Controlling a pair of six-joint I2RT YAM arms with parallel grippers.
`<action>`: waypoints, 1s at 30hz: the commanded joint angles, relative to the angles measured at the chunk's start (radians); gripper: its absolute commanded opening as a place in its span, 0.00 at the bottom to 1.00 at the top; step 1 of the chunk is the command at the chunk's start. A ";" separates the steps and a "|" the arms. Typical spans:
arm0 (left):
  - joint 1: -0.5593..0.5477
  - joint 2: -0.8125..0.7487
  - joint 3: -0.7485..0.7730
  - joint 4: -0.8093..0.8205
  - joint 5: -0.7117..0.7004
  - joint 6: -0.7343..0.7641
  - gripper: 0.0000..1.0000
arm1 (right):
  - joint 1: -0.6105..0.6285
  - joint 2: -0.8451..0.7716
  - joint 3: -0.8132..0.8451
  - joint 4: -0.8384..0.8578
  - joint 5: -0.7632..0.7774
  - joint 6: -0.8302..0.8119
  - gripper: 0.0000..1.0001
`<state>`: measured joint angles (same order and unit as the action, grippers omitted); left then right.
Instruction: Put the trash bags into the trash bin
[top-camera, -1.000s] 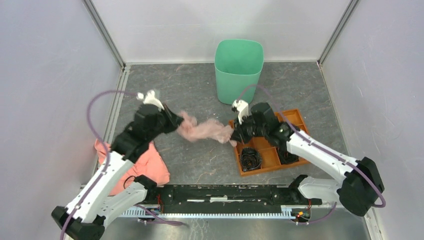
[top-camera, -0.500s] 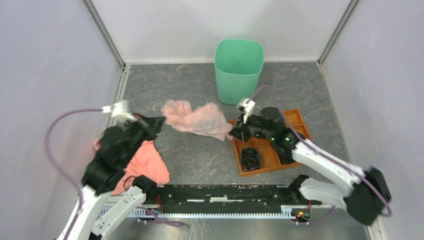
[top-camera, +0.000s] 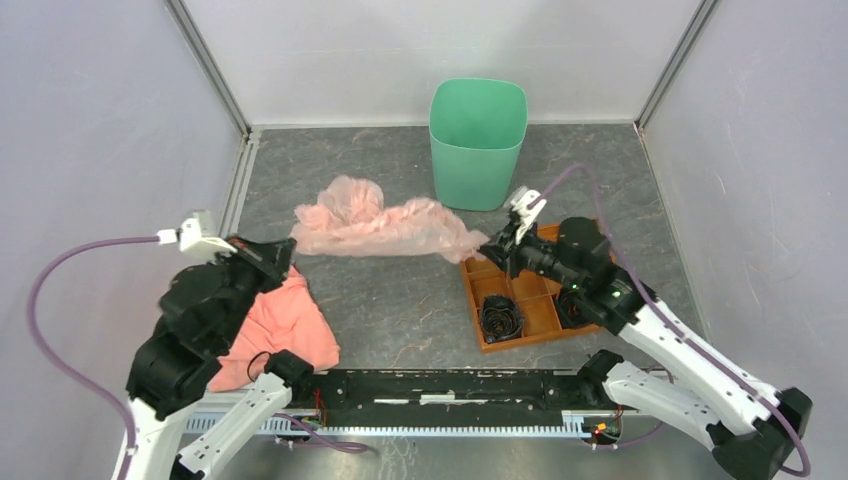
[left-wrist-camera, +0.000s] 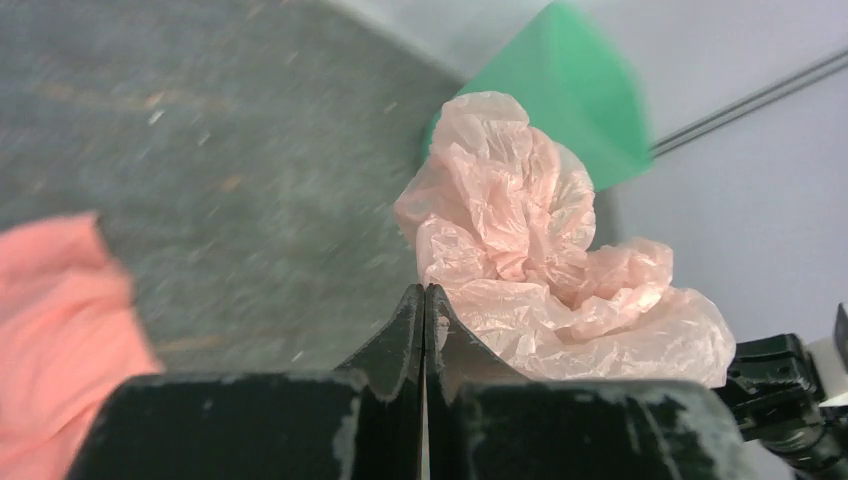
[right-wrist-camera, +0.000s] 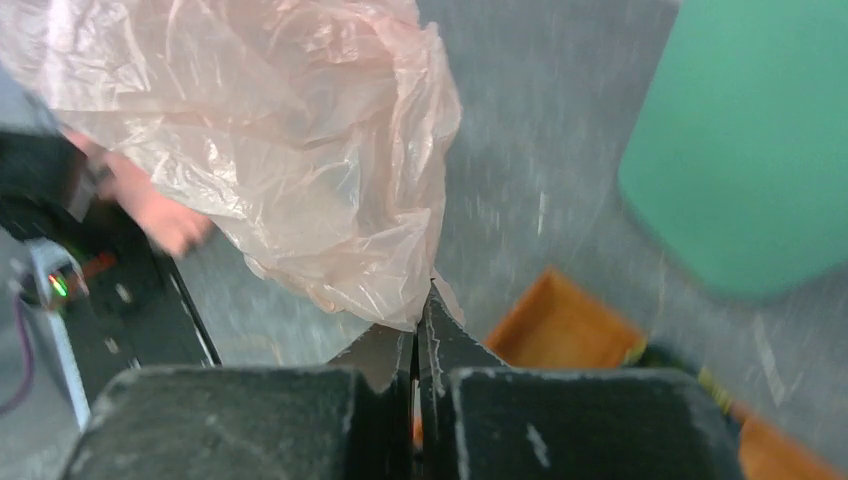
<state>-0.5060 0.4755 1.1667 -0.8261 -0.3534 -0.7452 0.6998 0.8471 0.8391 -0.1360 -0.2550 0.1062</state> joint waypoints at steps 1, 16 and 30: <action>0.001 -0.021 -0.082 -0.162 -0.095 -0.055 0.02 | -0.017 0.046 -0.119 -0.163 0.087 -0.017 0.00; 0.001 0.162 0.004 -0.141 -0.042 -0.065 0.02 | -0.017 0.141 -0.166 -0.008 -0.321 0.067 0.01; 0.016 0.780 0.098 0.034 -0.040 0.114 0.14 | -0.070 0.321 0.018 -0.184 -0.030 -0.097 0.46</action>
<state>-0.4992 1.1923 1.2098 -0.8616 -0.4164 -0.7166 0.6334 1.1889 0.7670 -0.2768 -0.4603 0.1028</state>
